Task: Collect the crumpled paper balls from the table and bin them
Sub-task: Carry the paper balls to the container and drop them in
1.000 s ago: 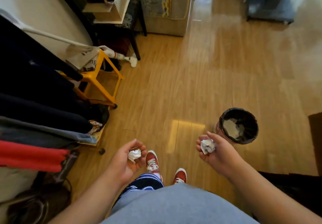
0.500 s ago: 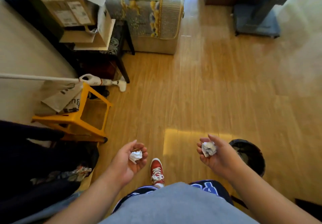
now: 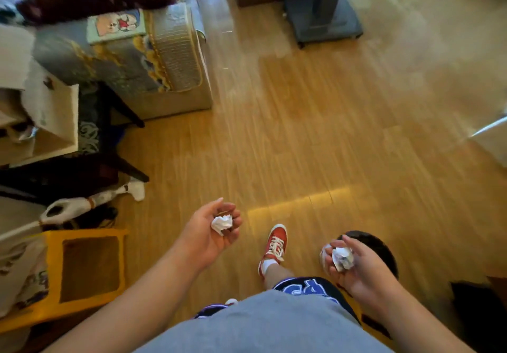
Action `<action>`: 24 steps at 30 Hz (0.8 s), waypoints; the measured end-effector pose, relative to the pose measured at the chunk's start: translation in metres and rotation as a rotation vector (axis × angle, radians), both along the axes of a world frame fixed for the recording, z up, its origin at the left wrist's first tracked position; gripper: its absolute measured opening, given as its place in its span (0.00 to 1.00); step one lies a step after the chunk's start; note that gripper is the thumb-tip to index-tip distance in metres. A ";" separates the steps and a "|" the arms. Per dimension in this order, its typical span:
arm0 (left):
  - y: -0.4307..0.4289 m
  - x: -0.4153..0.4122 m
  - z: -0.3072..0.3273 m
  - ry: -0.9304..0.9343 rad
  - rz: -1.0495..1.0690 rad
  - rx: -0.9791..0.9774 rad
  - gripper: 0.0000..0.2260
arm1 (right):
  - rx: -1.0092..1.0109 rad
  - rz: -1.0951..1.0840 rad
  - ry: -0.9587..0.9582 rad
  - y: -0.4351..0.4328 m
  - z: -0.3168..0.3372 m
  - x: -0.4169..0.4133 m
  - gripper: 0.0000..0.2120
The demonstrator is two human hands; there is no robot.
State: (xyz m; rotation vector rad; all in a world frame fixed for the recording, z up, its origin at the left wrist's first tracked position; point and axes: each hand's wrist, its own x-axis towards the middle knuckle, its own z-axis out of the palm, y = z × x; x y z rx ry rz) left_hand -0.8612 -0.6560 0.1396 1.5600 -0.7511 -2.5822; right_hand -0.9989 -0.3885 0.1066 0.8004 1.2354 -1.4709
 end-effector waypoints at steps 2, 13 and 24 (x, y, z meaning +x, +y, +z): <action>-0.011 -0.032 0.000 -0.024 -0.003 -0.014 0.11 | 0.025 -0.010 0.016 -0.013 -0.003 -0.033 0.10; -0.083 -0.141 -0.003 -0.124 0.039 -0.054 0.11 | -0.120 0.055 0.124 -0.135 0.019 -0.209 0.11; -0.166 -0.349 -0.029 -0.132 -0.228 -0.007 0.10 | -0.019 -0.223 0.107 -0.164 0.009 -0.344 0.12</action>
